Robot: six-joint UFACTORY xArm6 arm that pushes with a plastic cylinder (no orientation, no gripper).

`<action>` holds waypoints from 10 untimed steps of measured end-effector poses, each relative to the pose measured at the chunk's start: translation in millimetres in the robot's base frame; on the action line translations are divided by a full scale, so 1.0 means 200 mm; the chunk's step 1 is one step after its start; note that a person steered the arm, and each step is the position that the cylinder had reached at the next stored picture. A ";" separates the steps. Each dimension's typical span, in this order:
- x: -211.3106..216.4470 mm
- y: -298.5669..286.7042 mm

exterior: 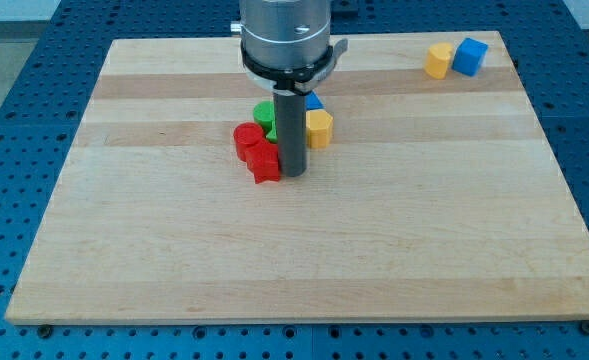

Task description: Separate the red circle and the red star

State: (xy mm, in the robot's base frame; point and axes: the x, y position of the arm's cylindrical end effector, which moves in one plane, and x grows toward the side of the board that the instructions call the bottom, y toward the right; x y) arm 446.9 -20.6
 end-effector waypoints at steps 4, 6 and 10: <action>-0.02 0.24; -0.06 0.05; -0.02 -0.27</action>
State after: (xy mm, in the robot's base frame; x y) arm 442.4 -75.0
